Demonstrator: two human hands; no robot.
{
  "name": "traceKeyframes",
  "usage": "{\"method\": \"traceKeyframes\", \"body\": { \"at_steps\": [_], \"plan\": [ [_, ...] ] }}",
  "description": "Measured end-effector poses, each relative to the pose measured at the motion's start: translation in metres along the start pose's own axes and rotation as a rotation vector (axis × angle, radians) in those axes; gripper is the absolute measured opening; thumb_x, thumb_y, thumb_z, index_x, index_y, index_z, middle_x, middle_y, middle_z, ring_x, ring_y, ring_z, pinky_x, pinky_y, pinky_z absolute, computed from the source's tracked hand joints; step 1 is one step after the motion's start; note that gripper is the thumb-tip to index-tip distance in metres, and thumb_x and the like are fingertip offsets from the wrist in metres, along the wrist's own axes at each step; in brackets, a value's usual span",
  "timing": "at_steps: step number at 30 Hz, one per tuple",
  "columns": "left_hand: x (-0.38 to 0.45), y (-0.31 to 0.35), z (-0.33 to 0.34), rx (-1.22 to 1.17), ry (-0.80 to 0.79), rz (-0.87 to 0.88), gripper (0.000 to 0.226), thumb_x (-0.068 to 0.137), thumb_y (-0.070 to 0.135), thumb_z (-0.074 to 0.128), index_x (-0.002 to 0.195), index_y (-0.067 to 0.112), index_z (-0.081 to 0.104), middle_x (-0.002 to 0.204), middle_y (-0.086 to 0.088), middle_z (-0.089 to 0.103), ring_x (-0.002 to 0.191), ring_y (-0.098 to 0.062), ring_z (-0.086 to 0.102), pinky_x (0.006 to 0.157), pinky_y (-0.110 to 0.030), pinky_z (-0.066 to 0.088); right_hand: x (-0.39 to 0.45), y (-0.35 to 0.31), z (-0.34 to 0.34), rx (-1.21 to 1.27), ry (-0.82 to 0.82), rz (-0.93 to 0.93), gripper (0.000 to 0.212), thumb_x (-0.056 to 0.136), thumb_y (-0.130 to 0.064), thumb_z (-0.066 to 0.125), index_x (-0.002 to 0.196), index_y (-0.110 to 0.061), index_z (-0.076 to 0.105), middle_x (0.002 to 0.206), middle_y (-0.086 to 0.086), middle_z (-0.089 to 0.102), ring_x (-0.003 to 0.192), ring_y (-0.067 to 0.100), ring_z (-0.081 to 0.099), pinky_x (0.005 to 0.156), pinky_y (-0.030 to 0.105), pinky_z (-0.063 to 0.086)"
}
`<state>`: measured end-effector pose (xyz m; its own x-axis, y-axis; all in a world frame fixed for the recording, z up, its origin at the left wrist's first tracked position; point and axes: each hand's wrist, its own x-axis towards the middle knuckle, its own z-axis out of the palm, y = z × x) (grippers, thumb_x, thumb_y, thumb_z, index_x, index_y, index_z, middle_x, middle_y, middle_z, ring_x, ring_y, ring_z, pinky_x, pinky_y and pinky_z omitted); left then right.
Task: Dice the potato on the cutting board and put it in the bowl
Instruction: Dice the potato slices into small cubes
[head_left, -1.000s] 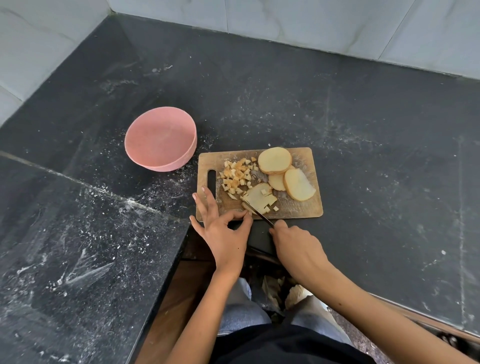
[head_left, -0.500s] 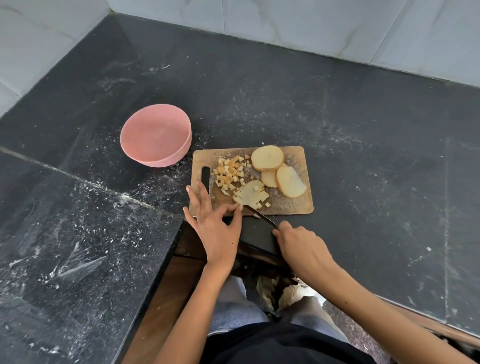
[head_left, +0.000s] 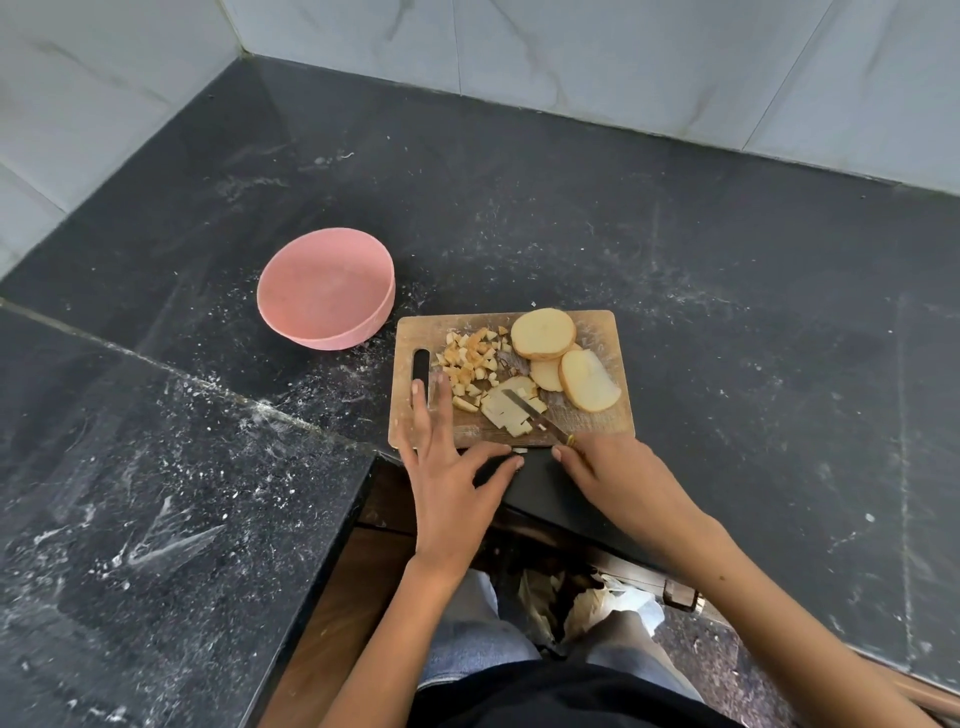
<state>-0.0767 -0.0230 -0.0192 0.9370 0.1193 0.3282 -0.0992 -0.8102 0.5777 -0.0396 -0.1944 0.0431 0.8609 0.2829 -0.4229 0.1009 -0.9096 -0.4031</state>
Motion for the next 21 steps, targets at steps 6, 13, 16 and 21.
{"method": "traceKeyframes", "body": {
  "at_steps": [6,13,16,21],
  "plan": [
    [0.005,0.008,0.003,0.075,-0.046,0.065,0.01,0.076,0.03,0.081,0.073,0.023,0.075,0.159,-0.016,0.018,0.149,-0.032,-0.001,0.118,-0.051,-0.003,0.0,0.003,0.006,0.06,0.075,0.051,0.034,0.099,-0.044,0.039,0.083,-0.016,0.051,0.079,-0.001,0.056,0.075,0.021,0.058,0.069,0.038,0.05],
    [0.001,0.01,0.008,0.132,-0.008,0.134,0.004,0.08,0.027,0.077,0.078,0.024,0.076,0.156,-0.019,0.022,0.149,-0.031,0.003,0.117,-0.056,0.005,0.0,0.005,0.012,0.092,0.114,0.069,0.034,0.099,-0.044,0.04,0.082,-0.015,0.051,0.077,0.0,0.057,0.076,0.024,0.057,0.067,0.037,0.049],
    [-0.001,0.01,0.009,0.131,-0.018,0.187,0.005,0.082,0.027,0.073,0.081,0.024,0.077,0.156,-0.017,0.023,0.149,-0.03,0.004,0.113,-0.062,0.014,0.0,0.006,0.013,0.096,0.118,0.069,0.035,0.098,-0.044,0.04,0.084,-0.015,0.051,0.078,0.001,0.057,0.076,0.024,0.058,0.067,0.037,0.049],
    [0.001,0.011,0.01,0.114,-0.08,0.093,0.011,0.08,0.027,0.077,0.075,0.02,0.07,0.16,-0.018,0.014,0.149,-0.031,-0.002,0.117,-0.054,0.001,0.0,0.008,0.012,0.093,0.125,0.065,0.035,0.098,-0.044,0.04,0.082,-0.015,0.052,0.077,0.001,0.058,0.075,0.023,0.058,0.068,0.038,0.05]
  ]
}}
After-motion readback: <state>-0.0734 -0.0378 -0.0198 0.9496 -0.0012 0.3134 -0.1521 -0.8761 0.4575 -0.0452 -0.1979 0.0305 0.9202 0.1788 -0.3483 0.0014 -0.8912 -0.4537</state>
